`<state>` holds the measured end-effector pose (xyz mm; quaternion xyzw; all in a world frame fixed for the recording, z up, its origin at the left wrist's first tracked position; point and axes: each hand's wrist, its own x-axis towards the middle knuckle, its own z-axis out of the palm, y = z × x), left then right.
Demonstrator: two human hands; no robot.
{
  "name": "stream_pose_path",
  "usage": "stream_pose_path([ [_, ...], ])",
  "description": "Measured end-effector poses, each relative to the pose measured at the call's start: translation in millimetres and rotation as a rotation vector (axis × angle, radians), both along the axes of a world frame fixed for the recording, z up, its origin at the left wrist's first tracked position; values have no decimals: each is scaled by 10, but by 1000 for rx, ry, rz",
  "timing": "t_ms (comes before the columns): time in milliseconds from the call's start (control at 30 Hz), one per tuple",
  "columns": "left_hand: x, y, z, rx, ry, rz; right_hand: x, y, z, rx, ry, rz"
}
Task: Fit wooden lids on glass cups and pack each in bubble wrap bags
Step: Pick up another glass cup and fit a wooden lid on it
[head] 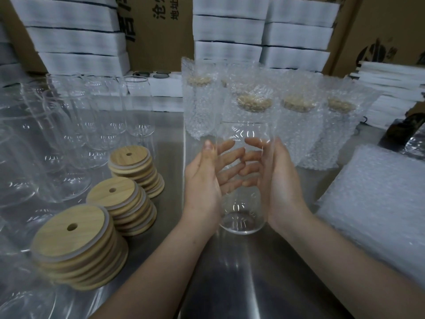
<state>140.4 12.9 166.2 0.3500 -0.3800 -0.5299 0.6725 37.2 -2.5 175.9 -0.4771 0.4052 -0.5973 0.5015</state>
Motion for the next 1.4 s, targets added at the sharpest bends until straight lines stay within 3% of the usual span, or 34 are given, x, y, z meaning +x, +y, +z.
stream_pose_path([
  [100,-4,23,4,-28,-28,17,-18,10,69,-128,110,-35],
  [200,-16,51,41,-80,-87,42,-78,29,154,-228,100,80],
  [533,-17,110,56,-299,-354,86,-155,13,235,-276,6,219],
  [633,6,111,49,-345,-527,135,-177,25,239,-300,11,238],
  [867,91,87,62,-430,-948,345,-249,49,256,-333,185,118],
  [1067,89,47,65,-482,-1257,504,-211,64,219,-342,178,29],
  [1400,40,-26,-103,-620,-1446,694,-186,12,147,-209,-12,-79],
])
